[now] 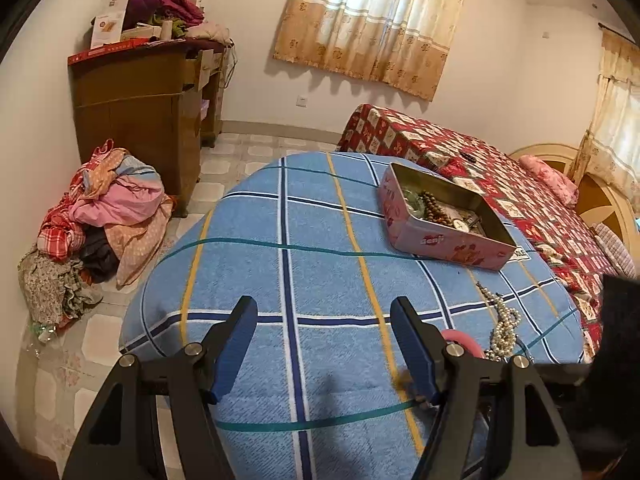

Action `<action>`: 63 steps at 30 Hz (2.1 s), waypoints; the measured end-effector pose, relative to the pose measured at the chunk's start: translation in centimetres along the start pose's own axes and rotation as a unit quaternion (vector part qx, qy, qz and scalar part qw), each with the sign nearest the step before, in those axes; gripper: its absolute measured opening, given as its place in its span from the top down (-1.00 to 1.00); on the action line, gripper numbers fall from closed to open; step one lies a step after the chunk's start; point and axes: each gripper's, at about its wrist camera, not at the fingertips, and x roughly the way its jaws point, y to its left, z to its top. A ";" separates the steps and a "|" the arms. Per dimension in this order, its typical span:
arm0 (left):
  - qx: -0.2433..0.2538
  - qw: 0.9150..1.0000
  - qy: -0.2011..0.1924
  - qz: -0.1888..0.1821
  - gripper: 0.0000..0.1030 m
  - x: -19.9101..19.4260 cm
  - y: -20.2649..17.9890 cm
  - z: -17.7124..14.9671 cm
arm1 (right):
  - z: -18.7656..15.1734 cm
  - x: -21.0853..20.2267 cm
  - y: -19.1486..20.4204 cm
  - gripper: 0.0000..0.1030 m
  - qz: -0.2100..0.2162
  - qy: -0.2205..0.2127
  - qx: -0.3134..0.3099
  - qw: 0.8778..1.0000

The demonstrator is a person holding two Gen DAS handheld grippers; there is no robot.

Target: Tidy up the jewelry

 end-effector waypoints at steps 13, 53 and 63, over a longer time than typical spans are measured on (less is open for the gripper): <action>0.093 0.988 0.092 -0.084 -0.34 3.3 -5.1 -2.1 | 1.7 -7.5 -4.7 0.80 -0.017 -0.104 0.094 0.990; 0.103 0.982 0.014 -0.155 0.81 0.4 -5.2 0.5 | 1.2 -9.3 -7.5 0.79 -0.018 -0.126 0.141 0.982; 0.158 0.978 0.118 -0.066 -0.13 5.0 -6.6 -3.1 | 1.0 -9.3 -7.6 0.78 -0.013 -0.123 0.146 0.982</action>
